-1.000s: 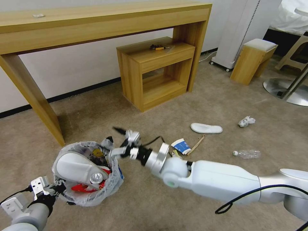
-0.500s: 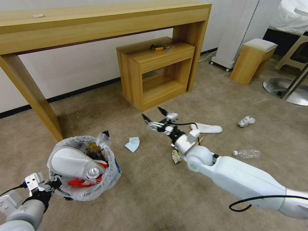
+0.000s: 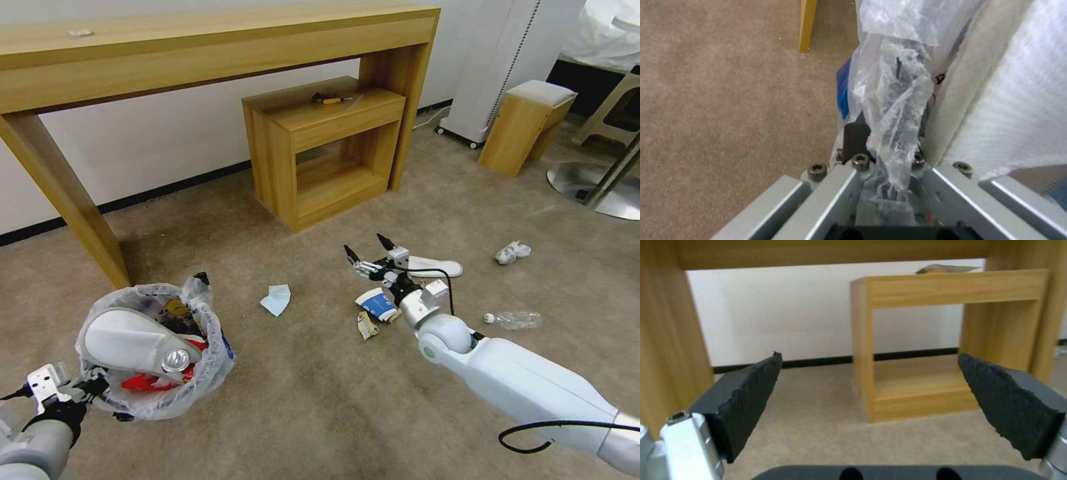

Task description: Pick up the trash bin and place the garbage on the floor into it.

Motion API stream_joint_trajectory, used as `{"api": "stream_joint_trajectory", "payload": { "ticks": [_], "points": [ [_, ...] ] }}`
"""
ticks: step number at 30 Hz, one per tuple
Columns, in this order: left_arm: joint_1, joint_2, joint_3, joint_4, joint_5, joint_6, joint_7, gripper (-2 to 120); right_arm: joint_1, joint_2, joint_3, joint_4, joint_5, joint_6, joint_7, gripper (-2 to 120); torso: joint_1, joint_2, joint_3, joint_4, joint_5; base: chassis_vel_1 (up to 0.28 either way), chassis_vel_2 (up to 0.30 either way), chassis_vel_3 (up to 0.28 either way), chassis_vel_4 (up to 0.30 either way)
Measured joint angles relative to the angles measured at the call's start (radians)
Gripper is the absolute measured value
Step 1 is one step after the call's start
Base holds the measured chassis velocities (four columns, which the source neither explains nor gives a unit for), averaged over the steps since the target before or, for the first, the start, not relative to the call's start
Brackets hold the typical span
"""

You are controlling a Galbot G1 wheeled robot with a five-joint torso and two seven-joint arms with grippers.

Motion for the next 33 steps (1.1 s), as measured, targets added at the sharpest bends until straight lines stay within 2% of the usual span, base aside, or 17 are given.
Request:
{"api": "stream_joint_trajectory", "payload": {
  "ticks": [12, 33],
  "points": [
    [-0.013, -0.013, 0.004, 0.017, 0.003, -0.001, 0.001, 0, -0.169, -0.015, 0.143, -0.064, -0.103, 0.046, -0.005, 100, 0.000, 0.000, 0.000, -0.0002, -0.0002, 0.000, 0.000, 0.000, 0.000],
    [-0.003, -0.052, 0.028, -0.001, 0.056, -0.011, 0.019, 0, -0.309, 0.021, 0.232, -0.125, -0.216, 0.085, -0.011, 100, 0.000, 0.000, 0.000, -0.0002, -0.0002, 0.000, 0.000, 0.000, 0.000]
  ]
}}
